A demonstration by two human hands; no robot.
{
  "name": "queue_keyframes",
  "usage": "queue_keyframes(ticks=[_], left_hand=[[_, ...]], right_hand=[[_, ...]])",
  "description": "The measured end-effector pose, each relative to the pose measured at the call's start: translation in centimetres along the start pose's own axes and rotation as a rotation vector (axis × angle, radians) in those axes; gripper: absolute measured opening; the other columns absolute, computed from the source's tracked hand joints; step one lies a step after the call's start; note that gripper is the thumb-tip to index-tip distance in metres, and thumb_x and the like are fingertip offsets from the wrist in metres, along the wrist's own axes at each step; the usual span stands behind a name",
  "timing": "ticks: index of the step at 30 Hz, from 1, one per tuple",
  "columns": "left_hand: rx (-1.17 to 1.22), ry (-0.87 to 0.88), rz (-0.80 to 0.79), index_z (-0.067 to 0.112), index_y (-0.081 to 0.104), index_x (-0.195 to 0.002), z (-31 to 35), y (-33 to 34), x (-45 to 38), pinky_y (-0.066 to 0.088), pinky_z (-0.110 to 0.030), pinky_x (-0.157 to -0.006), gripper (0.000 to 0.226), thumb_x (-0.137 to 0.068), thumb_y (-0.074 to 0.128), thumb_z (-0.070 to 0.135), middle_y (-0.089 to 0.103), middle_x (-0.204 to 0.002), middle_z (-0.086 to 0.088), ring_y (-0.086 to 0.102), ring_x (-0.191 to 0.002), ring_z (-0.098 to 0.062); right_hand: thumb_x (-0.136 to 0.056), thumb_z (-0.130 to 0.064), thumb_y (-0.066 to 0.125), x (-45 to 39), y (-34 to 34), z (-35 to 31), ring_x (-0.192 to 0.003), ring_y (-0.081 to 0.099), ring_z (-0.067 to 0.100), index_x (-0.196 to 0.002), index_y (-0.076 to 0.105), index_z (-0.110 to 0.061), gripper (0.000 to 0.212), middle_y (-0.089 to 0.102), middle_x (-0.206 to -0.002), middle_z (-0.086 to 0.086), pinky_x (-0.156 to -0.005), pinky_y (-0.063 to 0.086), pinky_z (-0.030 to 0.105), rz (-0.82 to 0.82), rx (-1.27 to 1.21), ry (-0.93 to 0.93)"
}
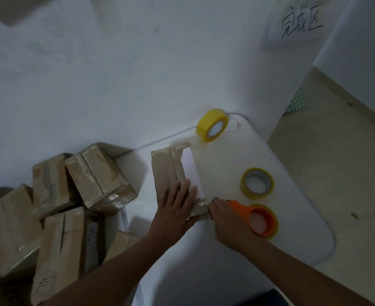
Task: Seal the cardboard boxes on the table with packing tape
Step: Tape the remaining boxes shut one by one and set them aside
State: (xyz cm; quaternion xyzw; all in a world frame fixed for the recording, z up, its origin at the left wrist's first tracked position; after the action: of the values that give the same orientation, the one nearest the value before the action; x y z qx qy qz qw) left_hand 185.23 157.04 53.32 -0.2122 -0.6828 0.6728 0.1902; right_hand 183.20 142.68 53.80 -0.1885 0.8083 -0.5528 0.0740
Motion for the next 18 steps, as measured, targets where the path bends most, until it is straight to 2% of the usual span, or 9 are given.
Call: queue_keyframes(ticks=[2,4,6,10,12,15,18], left_hand=[[-0.003,0.004,0.001,0.013,0.033,-0.154,0.1,-0.1,0.0,0.022,-0.054,-0.115,0.073,-0.098,0.037,0.060,0.027,-0.161,-0.013,0.026,-0.147,-0.036],[0.003,0.007,-0.001,0.013,0.033,-0.154,0.0,-0.2,-0.1,0.023,-0.054,-0.115,0.073,-0.098,0.037,0.060,0.027,-0.161,-0.013,0.027,-0.147,-0.036],[0.009,0.024,-0.011,0.014,0.030,-0.155,0.0,-0.2,0.0,0.023,-0.054,-0.115,0.074,-0.098,0.037,0.060,0.024,-0.162,-0.012,0.024,-0.148,-0.036],[0.020,0.109,-0.012,0.016,0.024,-0.157,0.2,-0.4,0.3,0.020,-0.052,-0.117,0.077,-0.097,0.039,0.063,0.020,-0.163,-0.010,0.021,-0.149,-0.034],[0.030,0.113,-0.008,0.017,0.023,-0.157,0.1,-0.4,0.3,0.020,-0.052,-0.117,0.078,-0.097,0.039,0.064,0.020,-0.164,-0.010,0.021,-0.149,-0.033],[0.030,0.105,-0.001,0.017,0.023,-0.157,0.1,-0.2,0.4,0.020,-0.052,-0.116,0.079,-0.096,0.040,0.064,0.020,-0.164,-0.010,0.022,-0.149,-0.034],[0.026,0.111,0.008,0.017,0.026,-0.156,0.2,-0.3,0.3,0.019,-0.052,-0.115,0.078,-0.096,0.039,0.064,0.024,-0.162,-0.010,0.026,-0.148,-0.034]], right_hand=[[-0.055,-0.004,0.059,-0.9,0.1,-0.5,-0.074,0.055,0.020,-0.094,0.053,-0.012,0.040,0.054,-0.091,0.005,-0.060,0.041,0.027,0.003,0.096,0.003],[-0.074,-0.001,0.052,-2.3,-0.4,-0.5,-0.097,0.053,0.029,-0.117,0.050,-0.005,0.043,0.048,-0.113,0.012,-0.074,0.042,0.033,-0.023,0.135,0.005],[-0.086,-0.005,0.046,-3.0,-1.2,-0.3,-0.109,0.045,0.030,-0.127,0.043,-0.007,0.042,0.041,-0.126,0.012,-0.085,0.040,0.036,-0.061,0.181,-0.012],[-0.087,-0.013,0.049,-1.8,-3.1,0.2,-0.105,0.047,0.026,-0.116,0.049,-0.012,0.029,0.044,-0.120,0.005,-0.082,0.041,0.033,-0.051,-0.052,-0.041],[-0.089,-0.025,0.056,-0.5,-3.1,0.6,-0.105,0.045,0.019,-0.111,0.050,-0.017,0.024,0.044,-0.118,-0.001,-0.083,0.044,0.035,-0.111,-0.156,-0.063],[-0.089,-0.040,0.060,-0.5,-2.5,0.5,-0.106,0.044,0.014,-0.107,0.050,-0.019,0.029,0.045,-0.115,-0.003,-0.083,0.044,0.034,-0.213,-0.119,-0.042],[-0.091,-0.042,0.058,-2.0,-2.4,-0.5,-0.106,0.049,0.022,-0.111,0.049,-0.014,0.035,0.048,-0.117,0.004,-0.080,0.040,0.033,-0.215,0.007,-0.028]])
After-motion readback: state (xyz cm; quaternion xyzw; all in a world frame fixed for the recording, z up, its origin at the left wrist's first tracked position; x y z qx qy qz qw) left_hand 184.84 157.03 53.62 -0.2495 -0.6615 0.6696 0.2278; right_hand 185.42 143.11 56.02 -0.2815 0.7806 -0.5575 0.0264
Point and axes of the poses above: each hand's wrist, its own x-axis away from the middle knuckle, its own y-axis out of the palm, z = x × y, the point moved 7 cm from there along -x, towards the middle knuckle
